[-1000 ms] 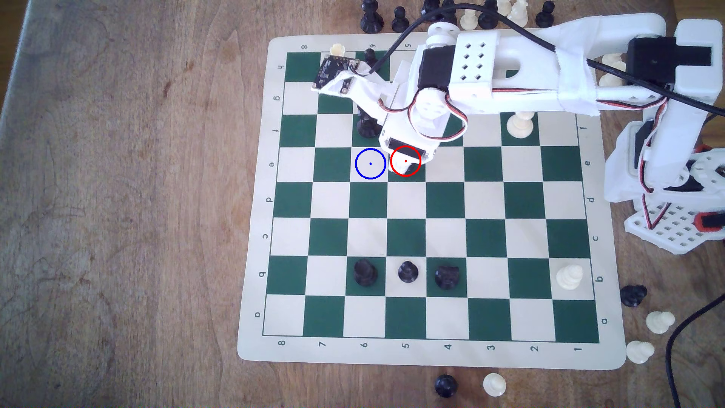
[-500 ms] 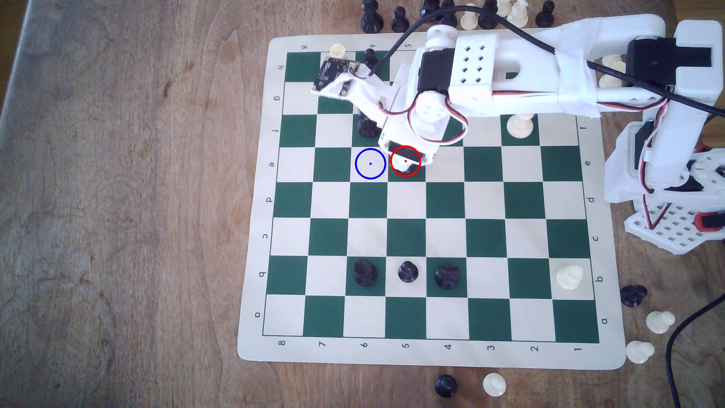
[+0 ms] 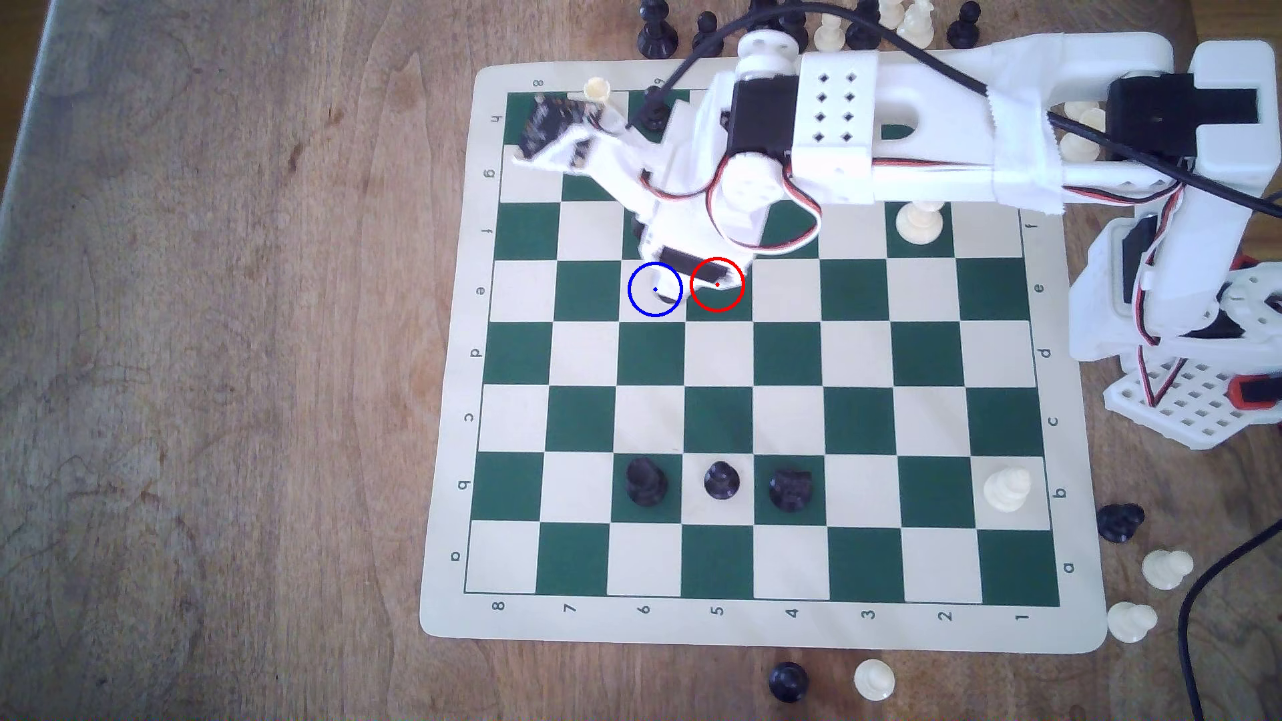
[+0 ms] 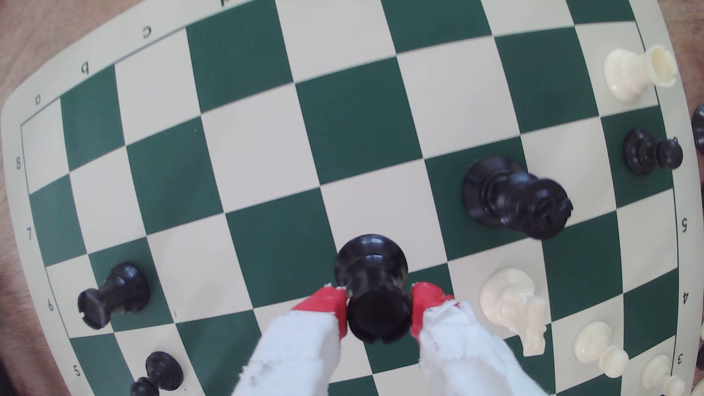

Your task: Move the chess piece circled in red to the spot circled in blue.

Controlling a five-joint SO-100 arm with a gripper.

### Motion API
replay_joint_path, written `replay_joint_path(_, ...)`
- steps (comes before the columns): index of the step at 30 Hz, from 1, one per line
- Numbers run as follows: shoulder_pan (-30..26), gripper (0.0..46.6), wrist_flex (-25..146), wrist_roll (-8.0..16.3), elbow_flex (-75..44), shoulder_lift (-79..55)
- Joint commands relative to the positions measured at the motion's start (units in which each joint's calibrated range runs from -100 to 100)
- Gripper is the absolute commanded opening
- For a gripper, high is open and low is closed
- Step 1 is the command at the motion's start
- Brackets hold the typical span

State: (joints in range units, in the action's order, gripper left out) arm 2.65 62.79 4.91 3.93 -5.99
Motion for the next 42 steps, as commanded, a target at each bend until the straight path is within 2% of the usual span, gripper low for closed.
replay_joint_path(1, 0.4, 3.6, -1.9, 0.2, -6.7, -1.8)
replay_joint_path(8, 1.1, 3.7, -4.3, -0.4, -9.5, -8.0)
replay_joint_path(16, 1.3, 3.8, -4.3, -0.8, -9.8, -9.1)
replay_joint_path(21, 1.1, 20.2, -3.9, -0.8, -9.2, -8.9)
replay_joint_path(25, 1.1, 22.2, -3.1, -0.9, -9.0, -6.8)
replay_joint_path(31, 0.5, 23.6, -6.1, -1.3, 0.0, 4.5)
replay_joint_path(34, -1.8, 23.1, -11.7, -2.2, 11.9, 15.2)
replay_joint_path(42, -3.9, 22.2, -15.9, -2.5, 24.1, 29.6)
